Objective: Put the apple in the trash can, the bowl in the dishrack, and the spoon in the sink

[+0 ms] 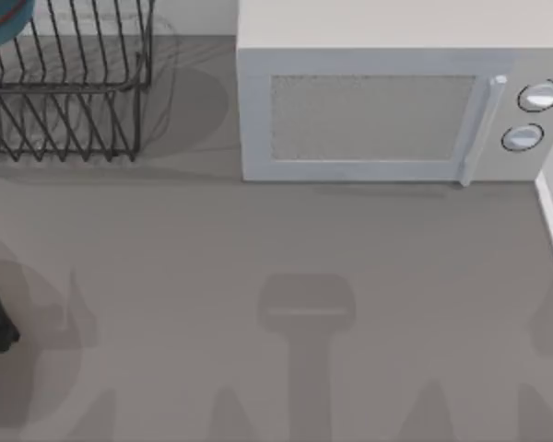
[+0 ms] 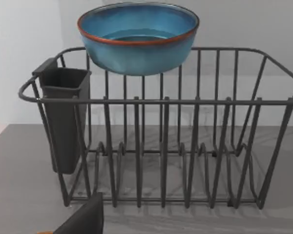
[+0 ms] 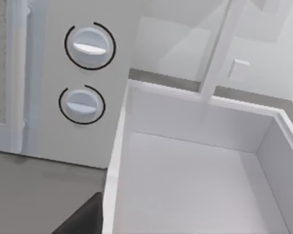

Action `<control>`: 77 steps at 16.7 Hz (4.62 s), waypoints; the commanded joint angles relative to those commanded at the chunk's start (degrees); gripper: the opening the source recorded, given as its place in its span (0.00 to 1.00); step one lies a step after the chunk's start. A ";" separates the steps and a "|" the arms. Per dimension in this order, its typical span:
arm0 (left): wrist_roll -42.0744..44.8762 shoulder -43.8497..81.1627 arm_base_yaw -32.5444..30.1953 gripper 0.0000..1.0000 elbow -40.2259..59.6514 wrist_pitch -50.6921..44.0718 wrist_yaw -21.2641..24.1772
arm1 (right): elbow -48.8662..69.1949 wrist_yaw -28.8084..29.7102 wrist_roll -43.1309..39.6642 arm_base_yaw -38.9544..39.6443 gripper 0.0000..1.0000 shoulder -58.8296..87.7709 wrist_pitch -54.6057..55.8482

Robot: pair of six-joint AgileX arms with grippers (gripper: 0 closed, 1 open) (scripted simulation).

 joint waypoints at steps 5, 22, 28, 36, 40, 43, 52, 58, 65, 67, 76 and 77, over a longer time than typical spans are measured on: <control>0.00 0.00 0.00 1.00 0.00 0.00 0.00 | 9.66 -0.06 -26.60 -3.99 1.00 16.18 -12.84; 0.00 0.00 0.00 1.00 0.00 0.00 0.00 | 41.23 -0.21 -119.24 -16.52 1.00 67.43 -53.37; 0.00 0.00 0.00 1.00 0.00 0.00 0.00 | 42.68 -0.27 -122.19 -16.96 1.00 69.11 -54.64; 0.00 0.00 0.00 1.00 0.00 0.00 0.00 | 35.57 -0.28 -121.80 -16.70 1.00 74.96 -41.44; 0.00 0.00 0.00 1.00 0.00 0.00 0.00 | 29.47 -0.29 -121.65 -16.61 1.00 80.34 -29.79; 0.00 0.00 0.00 1.00 0.00 0.00 0.00 | 27.75 -0.29 -121.64 -16.60 1.00 81.87 -26.94; 0.00 0.00 0.00 1.00 0.00 0.00 0.00 | 27.75 -0.29 -121.64 -16.60 0.55 81.87 -26.94; 0.00 0.00 0.00 1.00 0.00 0.00 0.00 | 27.75 -0.29 -121.64 -16.60 0.10 81.87 -26.94; 0.00 0.00 0.00 1.00 0.00 0.00 0.00 | 27.75 -0.29 -121.64 -16.60 0.00 81.87 -26.94; 0.00 0.00 0.00 1.00 0.00 0.00 0.00 | 27.75 -0.29 -121.64 -16.60 0.00 81.87 -26.94; 0.00 0.00 0.00 1.00 0.00 0.00 0.00 | 39.48 1.54 -120.23 -16.31 0.00 72.40 -48.50; 0.00 0.00 0.00 1.00 0.00 0.00 0.00 | 41.05 1.54 -120.30 -16.33 0.00 71.54 -51.64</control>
